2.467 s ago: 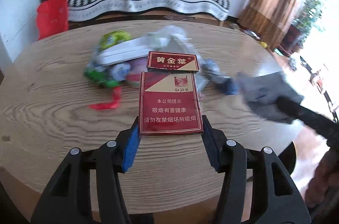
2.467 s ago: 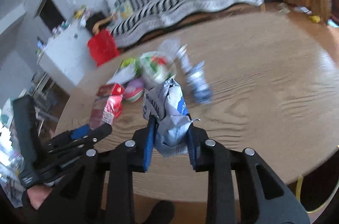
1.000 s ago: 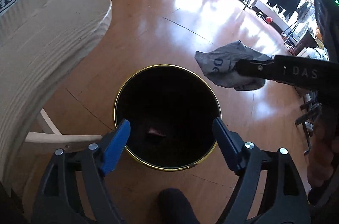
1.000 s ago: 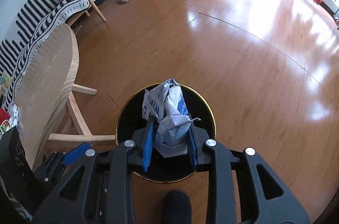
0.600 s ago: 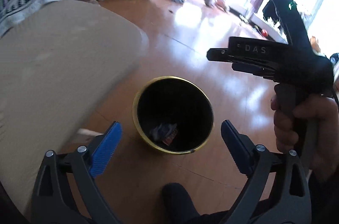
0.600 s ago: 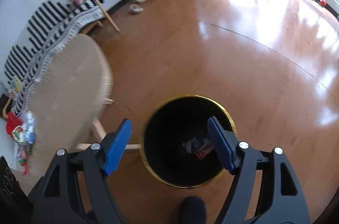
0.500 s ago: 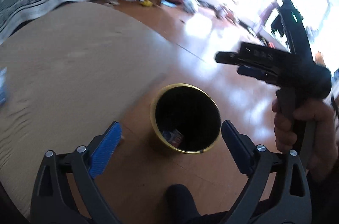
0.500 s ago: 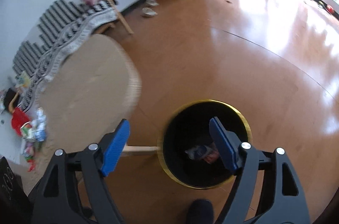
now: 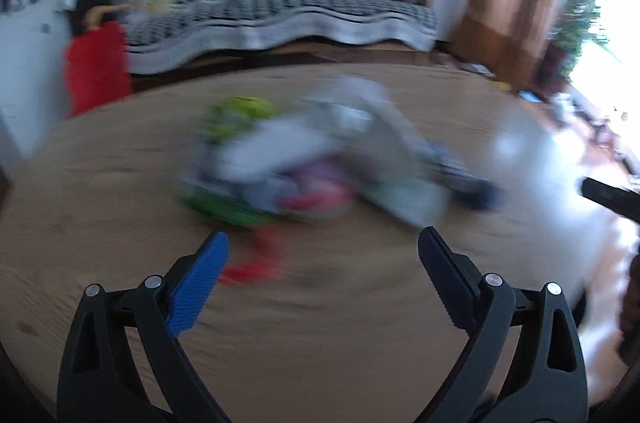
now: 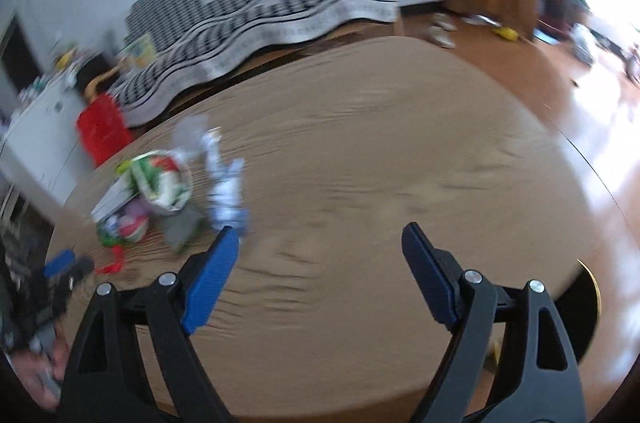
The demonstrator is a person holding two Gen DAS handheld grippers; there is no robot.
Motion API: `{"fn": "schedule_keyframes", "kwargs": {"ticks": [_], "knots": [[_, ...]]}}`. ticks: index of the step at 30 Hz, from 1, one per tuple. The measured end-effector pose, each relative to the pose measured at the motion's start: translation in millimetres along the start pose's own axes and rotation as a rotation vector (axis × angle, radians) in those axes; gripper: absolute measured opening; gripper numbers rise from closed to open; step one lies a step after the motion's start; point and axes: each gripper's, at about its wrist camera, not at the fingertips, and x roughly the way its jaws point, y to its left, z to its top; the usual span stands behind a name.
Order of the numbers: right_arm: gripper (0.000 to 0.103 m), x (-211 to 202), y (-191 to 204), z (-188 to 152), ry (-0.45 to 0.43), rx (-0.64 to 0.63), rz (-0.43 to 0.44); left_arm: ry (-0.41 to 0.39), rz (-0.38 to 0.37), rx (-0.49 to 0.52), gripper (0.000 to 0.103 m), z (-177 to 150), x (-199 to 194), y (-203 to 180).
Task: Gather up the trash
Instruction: 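Grasp the green snack wrapper with left tool while right tool grasps foil paper, then carry both items over the bin and open both tools to release them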
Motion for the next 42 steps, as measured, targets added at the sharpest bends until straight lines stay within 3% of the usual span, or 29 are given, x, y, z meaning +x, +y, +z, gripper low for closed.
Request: {"fn": "schedule_keyframes", "kwargs": {"ticks": [3, 7, 12, 18, 19, 20, 21, 22, 23, 26, 32, 42], "knots": [[0.081, 26.0, 36.6, 3.0, 0.032, -0.064, 0.021, -0.010, 0.074, 0.038, 0.093, 15.7, 19.4, 25.5], [0.081, 56.9, 57.1, 1.6, 0.058, -0.113, -0.014, 0.012, 0.044, 0.035, 0.093, 30.8, 51.0, 39.4], [0.081, 90.5, 65.9, 6.0, 0.096, -0.124, -0.038, 0.015, 0.065, 0.044, 0.093, 36.9, 79.3, 44.2], [0.080, 115.5, 74.0, 12.1, 0.105, -0.133, -0.032, 0.019, 0.054, 0.064, 0.093, 43.4, 91.4, 37.6], [0.075, 117.8, 74.7, 12.5, 0.107, -0.135, -0.028, 0.014, 0.058, 0.077, 0.092, 43.4, 91.4, 34.3], [0.070, 121.8, 76.9, 13.2, 0.112, -0.139, -0.022, 0.010, 0.059, 0.097, 0.088, 43.8, 91.7, 29.8], [0.051, 124.8, 78.8, 14.0, 0.119, -0.143, -0.015, 0.011, 0.055, 0.105, 0.081, 42.5, 90.7, 26.4], [0.031, 128.4, 81.3, 13.1, 0.137, -0.149, 0.002, 0.020, 0.037, 0.114, 0.064, 42.2, 91.0, 23.4], [0.029, 128.7, 83.4, 12.5, 0.140, -0.147, 0.029, 0.026, 0.028, 0.116, 0.044, 42.2, 90.6, 21.3], [0.023, 119.1, 91.7, 14.3, 0.115, -0.168, 0.034, 0.026, -0.002, 0.114, 0.013, 42.4, 82.3, 17.2], [0.023, 84.1, 86.5, 17.5, 0.054, -0.144, 0.076, -0.022, -0.054, 0.062, 0.002, 45.3, 49.7, 22.1], [0.023, 8.5, 50.0, 14.3, -0.044, -0.136, 0.063, -0.114, -0.118, 0.009, 0.001, 38.7, -23.4, 0.1]]}}
